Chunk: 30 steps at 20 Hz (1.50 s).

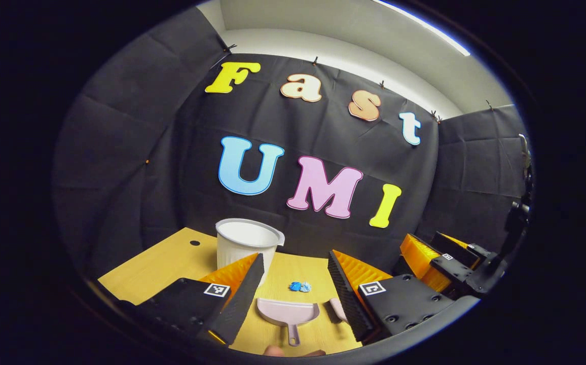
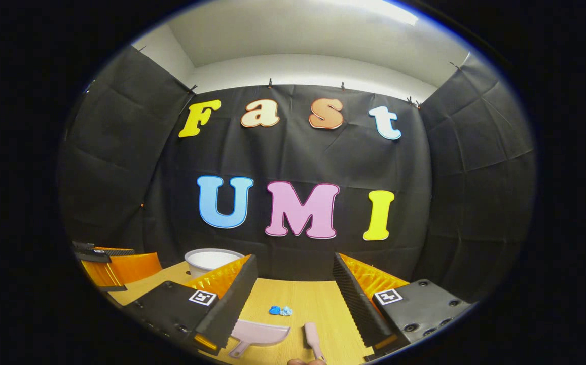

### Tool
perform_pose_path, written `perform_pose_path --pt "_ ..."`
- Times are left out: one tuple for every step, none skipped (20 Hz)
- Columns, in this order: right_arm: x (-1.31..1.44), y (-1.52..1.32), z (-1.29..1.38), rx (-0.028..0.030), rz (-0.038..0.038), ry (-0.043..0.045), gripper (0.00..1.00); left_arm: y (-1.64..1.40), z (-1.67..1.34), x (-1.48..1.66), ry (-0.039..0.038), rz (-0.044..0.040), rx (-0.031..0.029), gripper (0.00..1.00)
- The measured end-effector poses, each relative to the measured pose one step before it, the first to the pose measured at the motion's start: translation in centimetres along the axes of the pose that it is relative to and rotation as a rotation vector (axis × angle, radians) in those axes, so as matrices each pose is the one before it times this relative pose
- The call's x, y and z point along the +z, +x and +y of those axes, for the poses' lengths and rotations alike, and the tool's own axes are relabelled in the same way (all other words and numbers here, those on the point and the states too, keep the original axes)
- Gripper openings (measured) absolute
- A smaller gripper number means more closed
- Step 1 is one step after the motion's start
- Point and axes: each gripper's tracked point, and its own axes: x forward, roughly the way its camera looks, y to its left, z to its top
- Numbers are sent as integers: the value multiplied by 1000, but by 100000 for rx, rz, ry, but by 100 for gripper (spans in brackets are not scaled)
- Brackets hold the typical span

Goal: Pick up the small broom and dustpan from the desktop, sweep the trash into the dustpan with the broom, and then empty the trash into the garbage bin.

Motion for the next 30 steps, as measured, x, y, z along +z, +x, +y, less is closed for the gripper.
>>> perform_pose_path --pt "246 149 -210 -480 -1000 -587 94 145 -145 184 332 -616 -783 75" --pt "284 358 -396 -874 -1791 -633 96 106 -64 450 1124 -1690 -276 75" --pt "-20 383 -120 -132 208 -261 94 239 67 175 895 -38 414 75" --pt "-568 399 164 646 1009 -50 94 406 -43 17 863 602 -56 74" --pt "-73 495 -56 231 -138 71 96 516 -359 48 465 -243 -886 75" --pt "45 369 -199 -18 1 311 94 503 -256 241 221 -309 -586 75" --pt "-120 419 -169 394 299 461 94 580 -113 -22 145 166 15 75" --pt "-96 451 -134 312 -70 370 96 420 -98 -34 33 557 358 75" --pt "1 571 -253 130 -454 110 94 581 -227 -14 26 -64 174 75" --pt "-175 530 -198 247 67 33 96 433 -275 200 275 -47 -38 75" --pt "-302 460 -157 360 731 112 96 460 -209 -184 607 350 264 75" --pt "-507 567 -29 678 998 326 96 496 -65 -113 847 585 631 75" --pt "-250 430 -96 416 540 302 96 450 -16 -237 379 553 351 75" --pt "-320 443 -188 373 543 296 96 513 -143 -152 -85 1091 178 75" --pt "-264 418 -173 432 454 222 96 633 -144 -528 -1514 2450 138 75" --pt "-344 473 -89 502 506 -144 96 559 -166 -522 -2729 3106 -88 75" --pt "-424 431 -224 455 733 -496 96 632 55 -588 -2639 1992 711 75" --pt "-410 358 -274 373 563 -241 96 648 167 -538 -1730 2218 856 75" --pt "-290 422 -316 577 132 236 96 751 130 -1075 -1196 3231 967 75" --pt "-517 387 -207 903 543 362 96 664 287 -1112 -819 3454 1360 75" --pt "-615 334 -361 315 859 306 94 790 386 -1382 -625 3495 1251 75" --pt "-686 362 -504 111 1352 367 96 789 332 -1311 -511 4105 1308 75" --pt "-670 298 -447 297 1255 824 94 906 332 -1592 -451 4714 1657 75" --pt "-604 424 -396 137 1164 916 96 779 333 -1649 -592 5442 2116 75" --pt "-812 436 -459 98 1850 828 96 910 194 -1746 -936 6164 1710 75" --pt "-952 586 -335 370 1897 689 94 737 -155 -2005 -565 8144 852 76" --pt "-1009 522 -545 429 2514 413 94 906 -366 -2331 -674 7736 1337 76" --pt "-1363 143 -544 677 3055 41 94 1084 -107 -1396 550 5195 1306 76" --pt "-1177 172 -479 426 2778 -84 96 1580 262 -1388 -132 4012 471 77" --pt "-1172 173 -665 231 2762 167 97 1079 -198 -984 70 4408 205 77"
